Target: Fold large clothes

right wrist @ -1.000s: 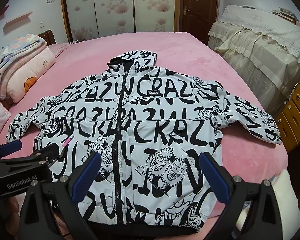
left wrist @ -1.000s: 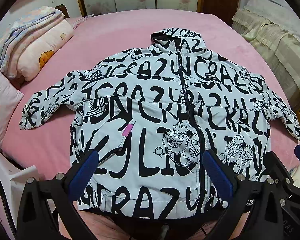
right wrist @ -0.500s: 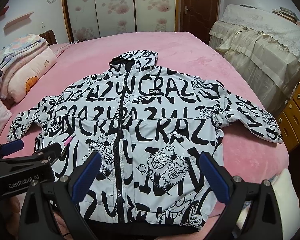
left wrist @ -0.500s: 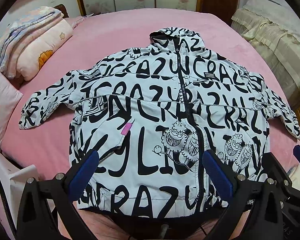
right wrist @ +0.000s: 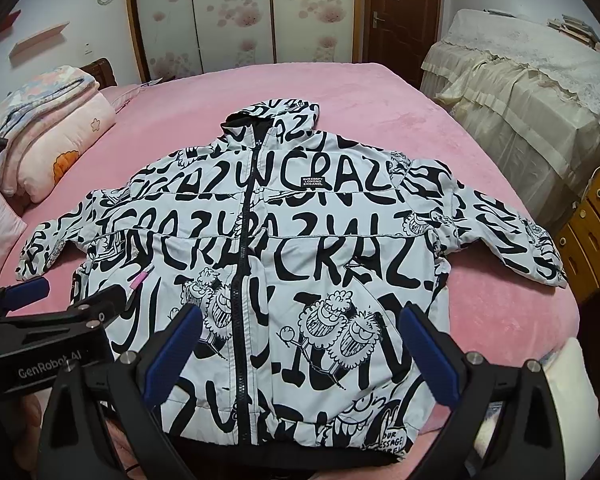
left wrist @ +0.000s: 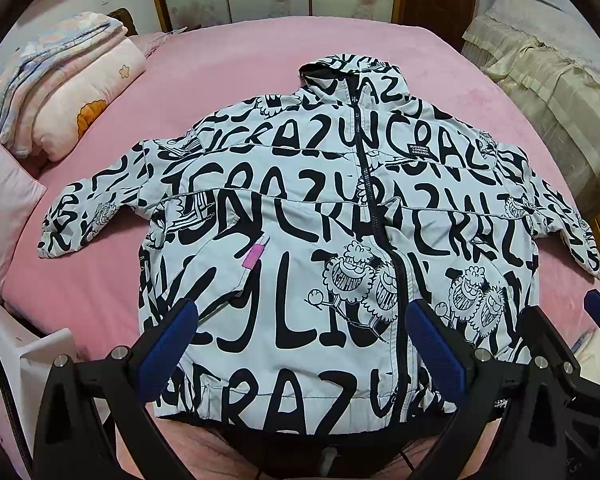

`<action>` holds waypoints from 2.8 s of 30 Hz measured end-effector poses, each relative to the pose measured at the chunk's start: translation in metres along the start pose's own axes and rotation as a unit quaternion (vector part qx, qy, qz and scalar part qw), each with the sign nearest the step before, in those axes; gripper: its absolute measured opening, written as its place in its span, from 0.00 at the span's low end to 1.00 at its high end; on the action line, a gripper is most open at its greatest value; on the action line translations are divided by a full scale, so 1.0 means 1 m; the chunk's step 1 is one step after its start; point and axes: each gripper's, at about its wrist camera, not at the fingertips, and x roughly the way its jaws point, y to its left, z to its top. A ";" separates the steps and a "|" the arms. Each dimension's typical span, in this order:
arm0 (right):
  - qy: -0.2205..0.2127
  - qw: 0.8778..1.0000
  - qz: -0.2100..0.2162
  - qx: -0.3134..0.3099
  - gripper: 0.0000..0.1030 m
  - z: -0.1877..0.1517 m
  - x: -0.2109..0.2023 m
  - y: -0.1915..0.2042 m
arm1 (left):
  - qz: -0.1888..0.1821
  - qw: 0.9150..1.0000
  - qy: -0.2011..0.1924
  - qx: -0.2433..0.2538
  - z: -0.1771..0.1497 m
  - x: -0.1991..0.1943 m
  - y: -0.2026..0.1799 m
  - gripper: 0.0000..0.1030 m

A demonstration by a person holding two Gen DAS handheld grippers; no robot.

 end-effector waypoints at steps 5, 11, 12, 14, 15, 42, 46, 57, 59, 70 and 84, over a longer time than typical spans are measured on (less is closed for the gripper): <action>0.000 1.000 0.000 0.000 0.96 0.001 0.000 0.000 | 0.000 1.000 0.000 0.001 0.000 0.000 0.000 1.00; -0.001 1.000 0.000 0.000 0.96 0.001 -0.001 0.000 | -0.002 1.000 0.000 0.000 -0.001 -0.002 0.000 1.00; 0.000 1.000 0.000 0.000 0.96 0.001 -0.001 0.000 | -0.001 1.000 0.000 0.000 0.000 0.000 0.000 1.00; 0.000 1.000 0.000 0.001 0.96 0.001 -0.001 -0.001 | 0.000 1.000 -0.001 0.000 -0.002 -0.003 0.000 1.00; -0.001 1.000 0.000 0.000 0.96 0.001 -0.001 0.000 | 0.000 1.000 -0.001 0.000 -0.001 -0.001 0.000 1.00; -0.001 1.000 0.002 0.002 0.96 0.000 -0.002 -0.001 | -0.001 1.000 -0.001 0.000 -0.004 -0.001 -0.002 1.00; -0.001 1.000 0.002 0.002 0.96 0.000 -0.002 -0.002 | -0.001 1.000 -0.001 0.001 -0.003 0.000 -0.002 1.00; -0.006 1.000 0.003 0.007 0.96 0.002 -0.004 0.001 | -0.009 1.000 0.013 -0.004 -0.005 -0.002 -0.017 0.99; -0.008 1.000 0.003 0.009 0.96 0.003 -0.004 -0.003 | -0.016 1.000 0.020 -0.010 -0.005 -0.001 -0.021 0.99; -0.018 1.000 0.007 0.016 0.96 0.006 -0.006 -0.018 | -0.019 0.999 0.032 -0.012 0.005 0.007 -0.009 0.94; -0.055 0.998 0.004 0.037 0.96 0.033 -0.012 -0.065 | -0.031 0.999 0.009 0.041 0.036 -0.004 -0.056 0.91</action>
